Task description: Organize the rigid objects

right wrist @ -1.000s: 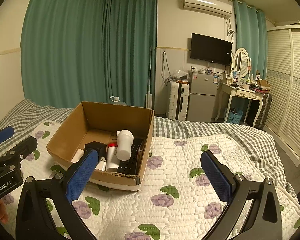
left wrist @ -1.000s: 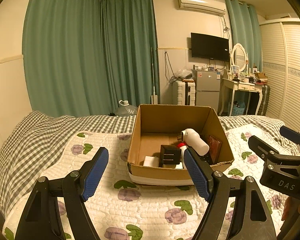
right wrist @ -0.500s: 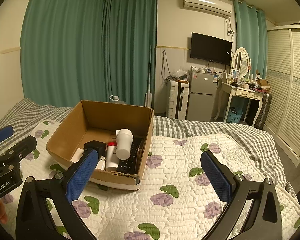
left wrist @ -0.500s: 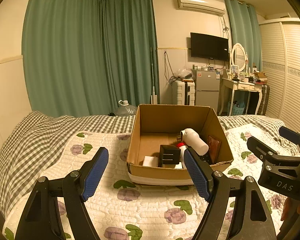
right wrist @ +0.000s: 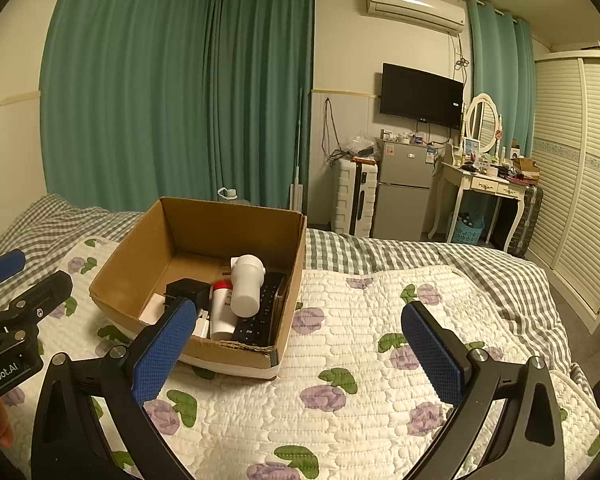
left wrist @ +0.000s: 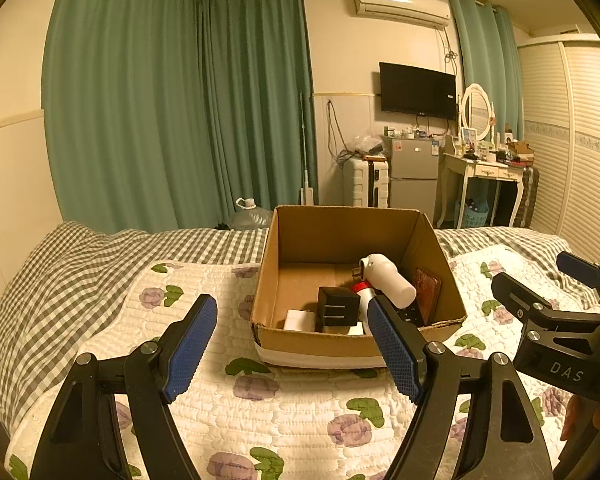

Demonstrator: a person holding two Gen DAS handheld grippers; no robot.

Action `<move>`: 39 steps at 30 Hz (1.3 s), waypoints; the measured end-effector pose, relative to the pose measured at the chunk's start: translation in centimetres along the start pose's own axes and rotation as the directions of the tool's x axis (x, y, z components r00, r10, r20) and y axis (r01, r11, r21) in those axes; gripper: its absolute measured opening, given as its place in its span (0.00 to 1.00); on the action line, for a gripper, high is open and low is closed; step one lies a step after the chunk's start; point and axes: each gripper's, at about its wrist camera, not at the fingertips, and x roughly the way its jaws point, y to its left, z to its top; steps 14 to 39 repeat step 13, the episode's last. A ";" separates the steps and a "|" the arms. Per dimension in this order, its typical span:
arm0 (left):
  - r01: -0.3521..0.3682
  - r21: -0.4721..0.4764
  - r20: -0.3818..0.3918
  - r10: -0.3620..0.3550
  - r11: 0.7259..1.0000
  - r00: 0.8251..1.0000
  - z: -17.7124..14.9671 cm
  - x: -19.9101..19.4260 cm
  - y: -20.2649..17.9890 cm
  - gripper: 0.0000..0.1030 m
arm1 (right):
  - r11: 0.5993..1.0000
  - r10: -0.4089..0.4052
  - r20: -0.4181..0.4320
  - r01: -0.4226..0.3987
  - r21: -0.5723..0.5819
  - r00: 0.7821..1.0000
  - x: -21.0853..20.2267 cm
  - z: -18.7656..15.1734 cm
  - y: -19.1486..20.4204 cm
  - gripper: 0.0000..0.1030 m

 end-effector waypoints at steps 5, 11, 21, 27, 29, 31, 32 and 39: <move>0.000 0.001 -0.001 0.000 1.000 1.000 0.0 -0.1 -0.1 0.78 | 1.000 0.000 -0.002 0.000 0.000 1.000 0.1 0.1 0.0 1.00; 0.006 -0.007 -0.001 -0.006 1.000 1.000 0.1 -0.2 0.1 0.78 | 1.000 -0.004 -0.006 0.004 0.002 1.000 0.2 -0.1 0.0 1.00; 0.008 -0.004 -0.002 -0.008 1.000 1.000 0.1 -0.2 0.0 0.78 | 1.000 -0.005 -0.006 0.005 0.002 1.000 0.2 -0.1 0.0 1.00; 0.008 -0.004 -0.002 -0.008 1.000 1.000 0.1 -0.2 0.0 0.78 | 1.000 -0.005 -0.006 0.005 0.002 1.000 0.2 -0.1 0.0 1.00; 0.008 -0.004 -0.002 -0.008 1.000 1.000 0.1 -0.2 0.0 0.78 | 1.000 -0.005 -0.006 0.005 0.002 1.000 0.2 -0.1 0.0 1.00; 0.008 -0.004 -0.002 -0.008 1.000 1.000 0.1 -0.2 0.0 0.78 | 1.000 -0.005 -0.006 0.005 0.002 1.000 0.2 -0.1 0.0 1.00; 0.008 -0.004 -0.002 -0.008 1.000 1.000 0.1 -0.2 0.0 0.78 | 1.000 -0.005 -0.006 0.005 0.002 1.000 0.2 -0.1 0.0 1.00; 0.008 -0.004 -0.002 -0.008 1.000 1.000 0.1 -0.2 0.0 0.78 | 1.000 -0.005 -0.006 0.005 0.002 1.000 0.2 -0.1 0.0 1.00</move>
